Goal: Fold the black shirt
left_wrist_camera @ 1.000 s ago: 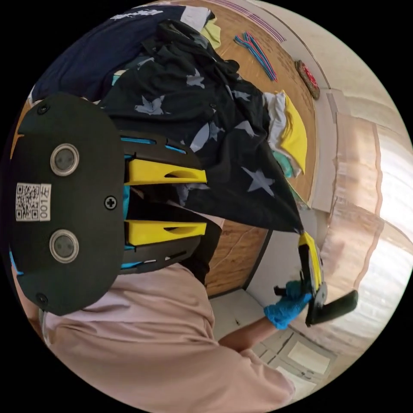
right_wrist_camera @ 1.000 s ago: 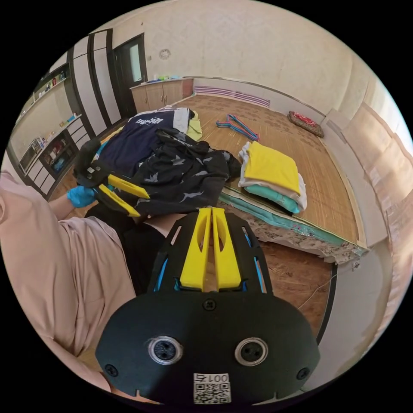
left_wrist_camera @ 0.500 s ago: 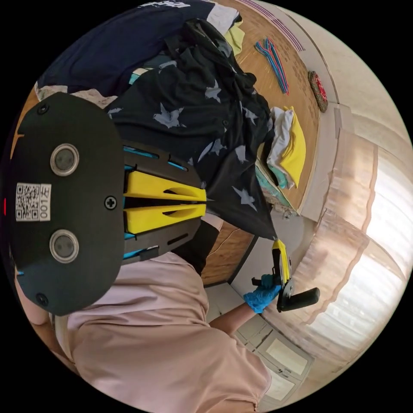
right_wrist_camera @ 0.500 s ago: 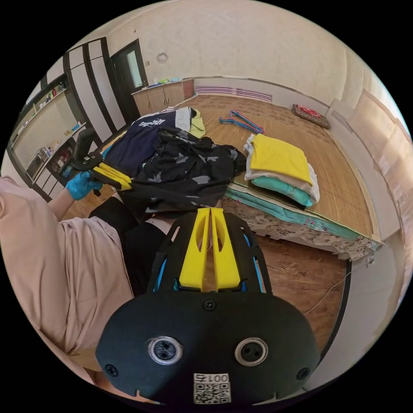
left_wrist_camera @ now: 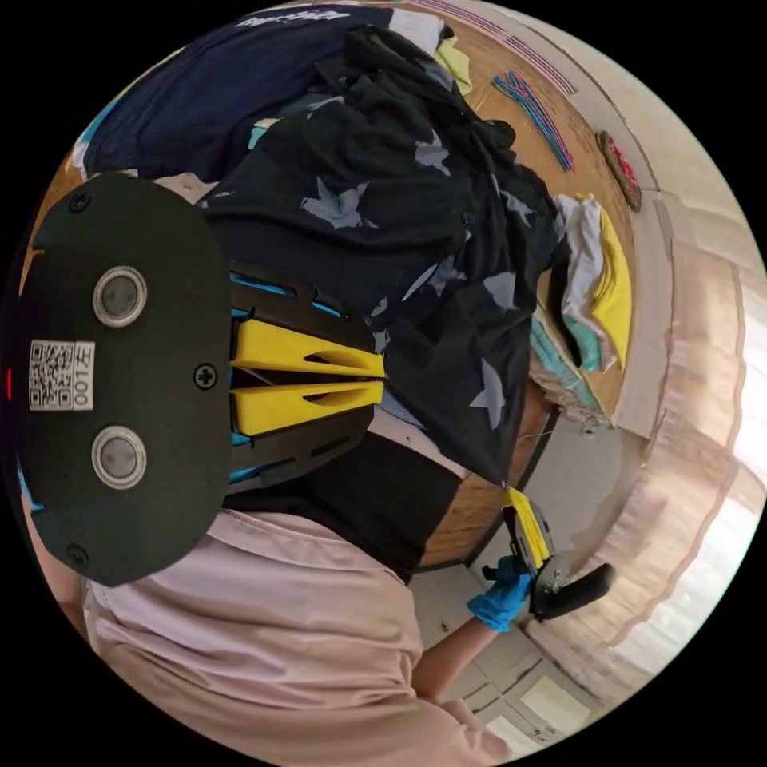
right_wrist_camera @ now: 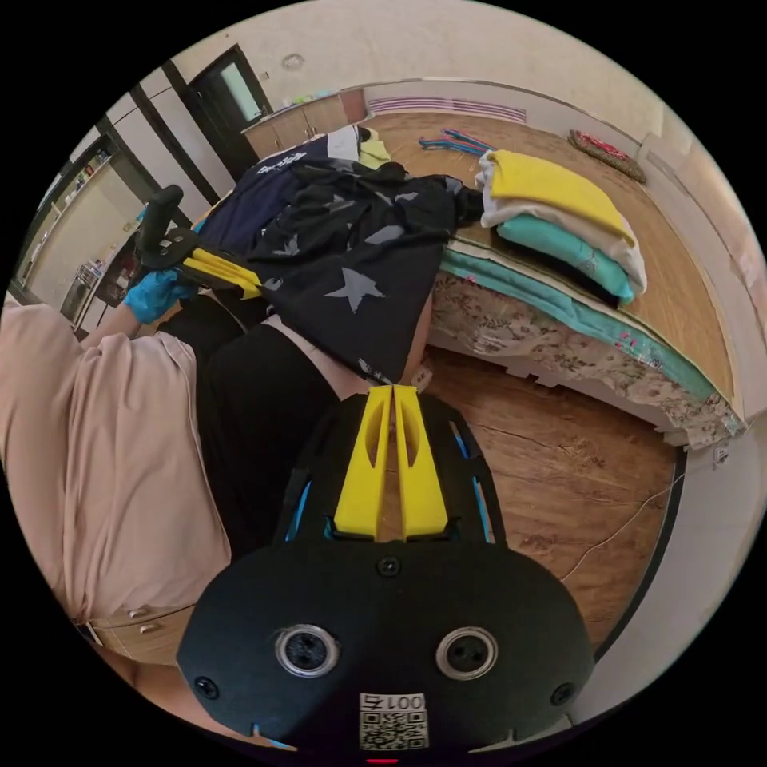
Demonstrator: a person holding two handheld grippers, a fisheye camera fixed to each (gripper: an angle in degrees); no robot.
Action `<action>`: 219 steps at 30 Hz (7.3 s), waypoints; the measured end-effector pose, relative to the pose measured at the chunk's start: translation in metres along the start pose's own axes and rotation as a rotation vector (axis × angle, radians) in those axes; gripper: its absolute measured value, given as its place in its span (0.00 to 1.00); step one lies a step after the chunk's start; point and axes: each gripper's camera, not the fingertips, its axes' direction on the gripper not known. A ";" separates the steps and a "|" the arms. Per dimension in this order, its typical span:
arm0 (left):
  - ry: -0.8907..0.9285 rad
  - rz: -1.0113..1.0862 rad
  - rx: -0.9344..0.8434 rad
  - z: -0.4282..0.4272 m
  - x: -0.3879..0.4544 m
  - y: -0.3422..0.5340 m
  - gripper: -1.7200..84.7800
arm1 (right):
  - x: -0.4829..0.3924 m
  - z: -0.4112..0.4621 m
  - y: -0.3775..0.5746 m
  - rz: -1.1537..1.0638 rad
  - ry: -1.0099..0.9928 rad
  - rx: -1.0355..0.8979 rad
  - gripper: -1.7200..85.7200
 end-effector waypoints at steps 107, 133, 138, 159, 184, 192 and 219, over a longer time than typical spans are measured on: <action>0.002 -0.242 -0.068 -0.054 -0.114 0.214 0.09 | -0.175 -0.036 -0.187 -0.472 -0.255 0.090 0.04; -0.035 -0.449 0.259 -0.055 -0.162 0.283 0.06 | -0.311 0.054 -0.328 -0.562 -0.238 -0.153 0.11; -0.026 -0.474 0.284 -0.054 -0.168 0.291 0.06 | -0.301 0.061 -0.345 -0.484 -0.263 -0.138 0.06; -0.086 -0.491 0.036 -0.042 -0.156 0.352 0.02 | -0.249 0.046 -0.367 -0.299 -0.290 -0.058 0.02; -0.168 -0.418 -0.126 -0.134 -0.086 0.390 0.00 | -0.285 0.006 -0.296 -0.758 -0.547 -0.166 0.08; -0.221 -0.463 -0.051 -0.155 -0.082 0.394 0.00 | -0.285 0.007 -0.286 -0.767 -0.415 -0.200 0.08; -0.203 -0.470 -0.139 -0.141 -0.099 0.386 0.00 | -0.314 -0.003 -0.264 -0.688 -0.361 -0.073 0.11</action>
